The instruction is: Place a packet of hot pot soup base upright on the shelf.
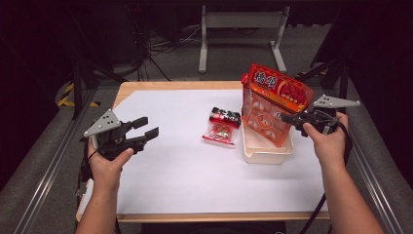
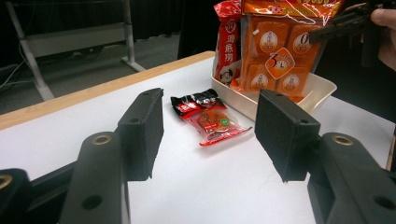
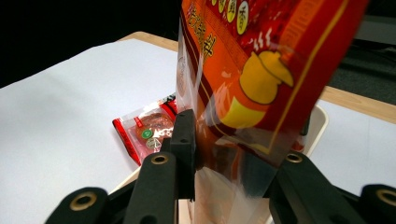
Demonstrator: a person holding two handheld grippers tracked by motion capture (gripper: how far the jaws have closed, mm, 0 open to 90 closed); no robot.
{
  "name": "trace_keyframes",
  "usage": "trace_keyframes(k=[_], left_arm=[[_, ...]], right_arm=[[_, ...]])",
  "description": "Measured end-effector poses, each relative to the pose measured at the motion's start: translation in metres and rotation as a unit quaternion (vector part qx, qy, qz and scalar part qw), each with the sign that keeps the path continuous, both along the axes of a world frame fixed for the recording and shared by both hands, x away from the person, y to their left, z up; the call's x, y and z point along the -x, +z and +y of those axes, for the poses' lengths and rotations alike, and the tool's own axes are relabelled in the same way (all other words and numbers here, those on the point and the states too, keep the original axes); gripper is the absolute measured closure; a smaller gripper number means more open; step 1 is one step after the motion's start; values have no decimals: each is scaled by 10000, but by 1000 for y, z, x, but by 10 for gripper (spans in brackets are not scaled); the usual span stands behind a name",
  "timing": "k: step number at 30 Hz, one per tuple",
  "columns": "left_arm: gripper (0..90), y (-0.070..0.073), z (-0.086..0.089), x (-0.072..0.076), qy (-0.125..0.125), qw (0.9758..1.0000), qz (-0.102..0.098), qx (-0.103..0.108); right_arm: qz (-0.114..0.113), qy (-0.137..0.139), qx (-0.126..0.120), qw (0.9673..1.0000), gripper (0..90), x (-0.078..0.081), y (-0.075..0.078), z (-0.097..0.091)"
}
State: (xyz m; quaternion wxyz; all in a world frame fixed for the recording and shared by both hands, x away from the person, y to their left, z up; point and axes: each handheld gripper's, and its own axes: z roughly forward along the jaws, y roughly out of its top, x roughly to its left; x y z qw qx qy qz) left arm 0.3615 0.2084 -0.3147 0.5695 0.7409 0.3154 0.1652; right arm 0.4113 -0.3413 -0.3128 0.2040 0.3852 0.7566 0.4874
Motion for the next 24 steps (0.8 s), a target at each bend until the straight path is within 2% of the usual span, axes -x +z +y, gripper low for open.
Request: trace_keyframes(k=[12, 16, 24], left_arm=[[434, 0, -1, 0, -11, 10000, 8, -31], [434, 0, 0, 0, -2, 10000, 1, -8], [433, 0, -1, 0, -15, 10000, 7, -36]], right_arm=[[104, -11, 56, 9999, 704, 0, -7, -2], [171, -11, 329, 9993, 704, -3, -16, 6], [222, -5, 420, 9989, 703, -6, -20, 14]])
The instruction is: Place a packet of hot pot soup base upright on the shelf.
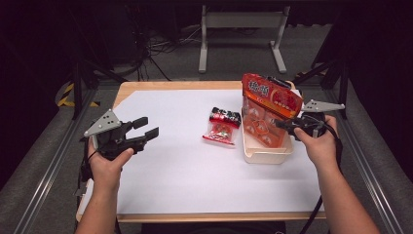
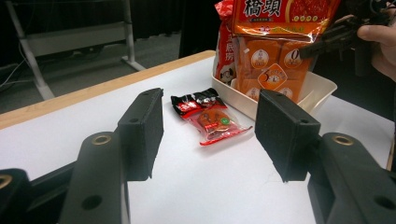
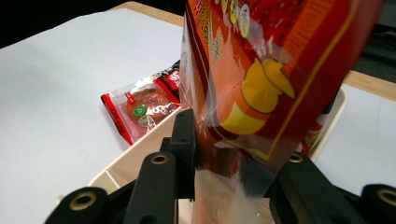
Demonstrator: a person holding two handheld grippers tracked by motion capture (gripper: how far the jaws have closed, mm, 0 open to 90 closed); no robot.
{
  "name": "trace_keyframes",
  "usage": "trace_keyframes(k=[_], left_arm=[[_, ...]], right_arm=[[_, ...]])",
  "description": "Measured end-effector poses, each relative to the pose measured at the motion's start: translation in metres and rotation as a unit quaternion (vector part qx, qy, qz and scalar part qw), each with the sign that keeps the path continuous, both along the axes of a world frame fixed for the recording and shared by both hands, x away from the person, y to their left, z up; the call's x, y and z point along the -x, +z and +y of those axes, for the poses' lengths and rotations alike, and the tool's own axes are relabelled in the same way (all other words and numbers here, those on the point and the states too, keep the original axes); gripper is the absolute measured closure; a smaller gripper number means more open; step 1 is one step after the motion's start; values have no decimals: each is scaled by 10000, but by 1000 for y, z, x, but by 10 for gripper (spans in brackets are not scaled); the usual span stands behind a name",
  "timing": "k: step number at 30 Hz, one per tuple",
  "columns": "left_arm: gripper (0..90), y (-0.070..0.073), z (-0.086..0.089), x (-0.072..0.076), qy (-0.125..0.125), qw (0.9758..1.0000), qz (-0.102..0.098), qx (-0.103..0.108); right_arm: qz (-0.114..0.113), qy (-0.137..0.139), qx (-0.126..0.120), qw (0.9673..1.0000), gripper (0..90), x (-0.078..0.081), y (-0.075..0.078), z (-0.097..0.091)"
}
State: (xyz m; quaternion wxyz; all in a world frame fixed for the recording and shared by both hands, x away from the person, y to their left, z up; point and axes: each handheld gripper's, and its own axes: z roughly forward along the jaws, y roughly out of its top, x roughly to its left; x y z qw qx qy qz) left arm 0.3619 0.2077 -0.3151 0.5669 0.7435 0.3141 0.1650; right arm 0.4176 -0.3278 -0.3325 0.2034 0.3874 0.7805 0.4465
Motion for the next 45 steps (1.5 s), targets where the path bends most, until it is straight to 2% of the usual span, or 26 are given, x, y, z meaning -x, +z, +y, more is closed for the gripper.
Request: trace_keyframes(k=[10, 15, 18, 20, 24, 27, 29, 31, 34, 37, 42, 45], left_arm=[[432, -1, -3, -3, -53, 10000, 42, -7], [431, -3, -4, -4, -79, 9999, 96, -6], [421, -4, -4, -6, -110, 9997, 210, 54], [417, -5, -3, -8, -117, 9997, 219, 40], [405, -7, -3, -9, -33, 9997, 259, 9], [392, -8, -3, -9, 21, 9997, 243, -30], [386, -8, -3, -9, 39, 9997, 255, -29], [377, -8, -3, -10, 41, 9997, 227, -59], [360, -10, -5, -12, 75, 9997, 214, -131], [356, -11, -7, -15, 83, 9996, 223, -163], [353, -13, -10, -20, 76, 9994, 261, -205], [343, -15, -11, -23, 82, 9994, 266, -220]], right_arm=[[196, -151, -81, 9997, 702, 0, -13, -12], [196, -216, -217, 9993, 701, 0, -18, -18], [134, -213, -179, 9995, 696, -1, -18, -18], [109, -217, -167, 9996, 682, -2, -18, -18], [-41, -313, -351, 9989, 564, 0, -18, -16], [-295, -480, -350, 9978, 430, 4, -15, -16], [-400, -571, -395, 9968, 375, 7, -14, -17], [-425, -639, -530, 9956, 348, 10, -14, -21], [-482, -729, -535, 9947, 326, 17, -15, -27], [-448, -700, -586, 9948, 318, 23, -17, -32], [-524, -627, -393, 9959, 297, 34, -13, -30], [-535, -584, -394, 9961, 285, 43, -8, -29]])
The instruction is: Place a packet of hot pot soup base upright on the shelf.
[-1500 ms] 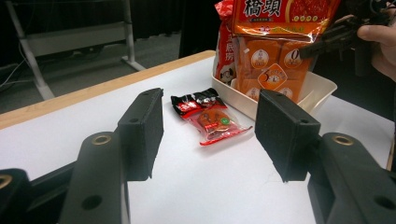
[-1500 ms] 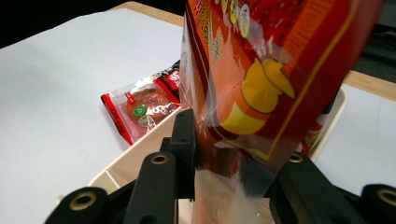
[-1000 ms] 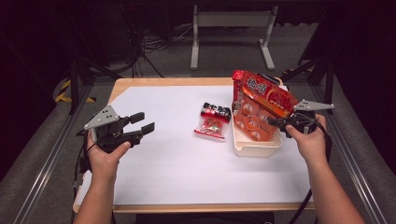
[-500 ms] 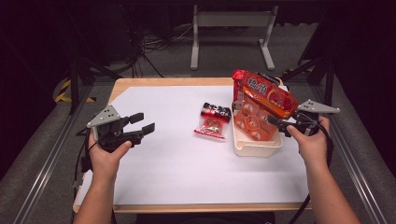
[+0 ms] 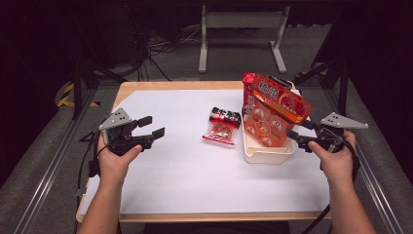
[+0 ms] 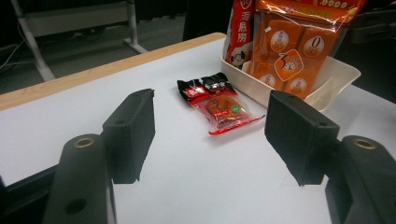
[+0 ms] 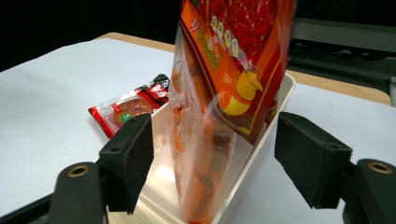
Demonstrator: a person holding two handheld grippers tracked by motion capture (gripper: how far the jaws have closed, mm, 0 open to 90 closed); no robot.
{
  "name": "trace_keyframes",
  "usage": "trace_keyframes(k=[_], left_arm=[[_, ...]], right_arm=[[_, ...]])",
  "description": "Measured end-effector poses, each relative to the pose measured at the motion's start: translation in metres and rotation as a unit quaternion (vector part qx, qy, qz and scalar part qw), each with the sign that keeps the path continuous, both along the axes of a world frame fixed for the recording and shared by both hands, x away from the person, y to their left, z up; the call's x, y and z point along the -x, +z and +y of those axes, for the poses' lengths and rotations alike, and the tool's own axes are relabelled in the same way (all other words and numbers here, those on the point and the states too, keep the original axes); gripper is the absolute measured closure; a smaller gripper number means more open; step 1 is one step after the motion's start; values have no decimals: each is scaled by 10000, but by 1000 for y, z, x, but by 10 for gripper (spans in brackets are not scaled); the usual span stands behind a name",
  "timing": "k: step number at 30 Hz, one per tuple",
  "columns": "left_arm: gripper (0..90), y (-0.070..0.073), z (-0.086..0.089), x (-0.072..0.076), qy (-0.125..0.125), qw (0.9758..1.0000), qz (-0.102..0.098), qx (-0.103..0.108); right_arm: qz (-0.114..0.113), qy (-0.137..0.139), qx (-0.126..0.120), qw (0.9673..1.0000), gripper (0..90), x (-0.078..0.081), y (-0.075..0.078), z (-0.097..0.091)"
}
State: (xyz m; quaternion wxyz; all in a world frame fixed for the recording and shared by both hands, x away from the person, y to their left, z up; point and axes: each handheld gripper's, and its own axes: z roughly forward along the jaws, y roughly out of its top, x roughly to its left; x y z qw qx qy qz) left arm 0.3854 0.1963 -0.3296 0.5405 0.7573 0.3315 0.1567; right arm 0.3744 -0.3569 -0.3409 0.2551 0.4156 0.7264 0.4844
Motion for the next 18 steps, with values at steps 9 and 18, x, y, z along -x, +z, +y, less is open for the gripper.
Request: trace_keyframes(k=[9, 18], left_arm=[[326, -7, -10, -9, 86, 9998, -8, -164], [313, -15, -27, -19, 0, 9996, 154, -255]], right_arm=[[16, 145, 45, 9999, 275, 24, 12, 3], [-18, 573, 206, 9981, 279, 36, 19, 22]])
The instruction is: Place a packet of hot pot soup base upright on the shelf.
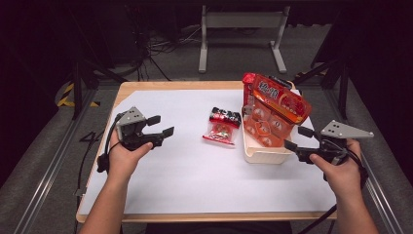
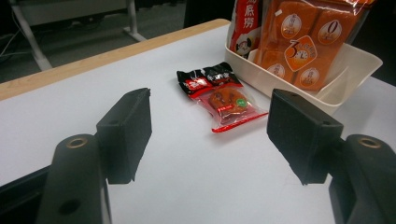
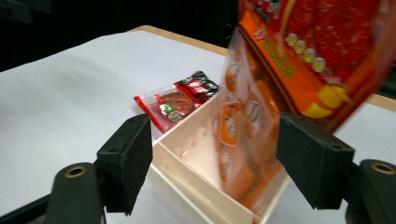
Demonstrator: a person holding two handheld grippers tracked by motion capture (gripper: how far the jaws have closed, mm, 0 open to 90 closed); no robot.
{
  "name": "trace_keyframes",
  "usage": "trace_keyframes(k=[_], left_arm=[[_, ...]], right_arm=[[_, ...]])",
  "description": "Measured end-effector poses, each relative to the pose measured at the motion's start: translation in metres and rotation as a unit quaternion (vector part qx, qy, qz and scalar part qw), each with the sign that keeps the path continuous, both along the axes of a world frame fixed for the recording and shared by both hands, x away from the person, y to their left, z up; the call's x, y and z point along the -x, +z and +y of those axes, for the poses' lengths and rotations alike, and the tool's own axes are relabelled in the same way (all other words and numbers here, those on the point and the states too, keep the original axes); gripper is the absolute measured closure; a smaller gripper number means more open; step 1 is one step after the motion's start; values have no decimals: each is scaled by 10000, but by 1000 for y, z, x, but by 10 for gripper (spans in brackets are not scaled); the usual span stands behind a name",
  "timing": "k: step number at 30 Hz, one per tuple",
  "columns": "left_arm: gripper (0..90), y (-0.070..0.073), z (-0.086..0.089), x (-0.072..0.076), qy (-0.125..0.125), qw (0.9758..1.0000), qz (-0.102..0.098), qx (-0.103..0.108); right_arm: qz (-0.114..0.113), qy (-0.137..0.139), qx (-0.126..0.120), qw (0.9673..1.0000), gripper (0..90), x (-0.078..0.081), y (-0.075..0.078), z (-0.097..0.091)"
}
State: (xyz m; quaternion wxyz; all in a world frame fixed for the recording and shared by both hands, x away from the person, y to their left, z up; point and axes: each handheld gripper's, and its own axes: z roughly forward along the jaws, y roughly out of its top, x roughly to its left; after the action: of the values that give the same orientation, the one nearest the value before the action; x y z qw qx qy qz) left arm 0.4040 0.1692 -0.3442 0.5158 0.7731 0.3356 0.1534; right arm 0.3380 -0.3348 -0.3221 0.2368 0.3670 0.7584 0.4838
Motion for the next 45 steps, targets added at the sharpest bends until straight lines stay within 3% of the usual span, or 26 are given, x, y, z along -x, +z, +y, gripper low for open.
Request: trace_keyframes(k=[5, 14, 21, 27, 29, 39, 45], left_arm=[[275, -7, -14, -7, -79, 10000, 9, -40], [282, -22, -41, -21, -199, 9993, 170, -269], [308, -26, -64, -32, -257, 9994, 178, -141], [280, -30, -75, -39, -284, 9994, 188, -94], [265, -32, -82, -45, -283, 9993, 261, -32], [278, -47, -97, -61, -248, 9988, 400, -104], [278, -56, -103, -69, -257, 9982, 542, 9]], right_arm=[[-15, 285, 37, 9996, 279, 3, 2, 9], [-15, 415, 82, 9991, 278, 5, 2, 14], [-58, 458, 82, 9989, 278, 6, 4, 15], [-65, 456, 72, 9989, 277, 7, 3, 14], [-56, 464, 77, 9989, 275, 7, 2, 14], [-32, 507, -1, 9987, 258, 6, 1, 17], [-20, 516, 3, 9987, 256, 6, 0, 16]])
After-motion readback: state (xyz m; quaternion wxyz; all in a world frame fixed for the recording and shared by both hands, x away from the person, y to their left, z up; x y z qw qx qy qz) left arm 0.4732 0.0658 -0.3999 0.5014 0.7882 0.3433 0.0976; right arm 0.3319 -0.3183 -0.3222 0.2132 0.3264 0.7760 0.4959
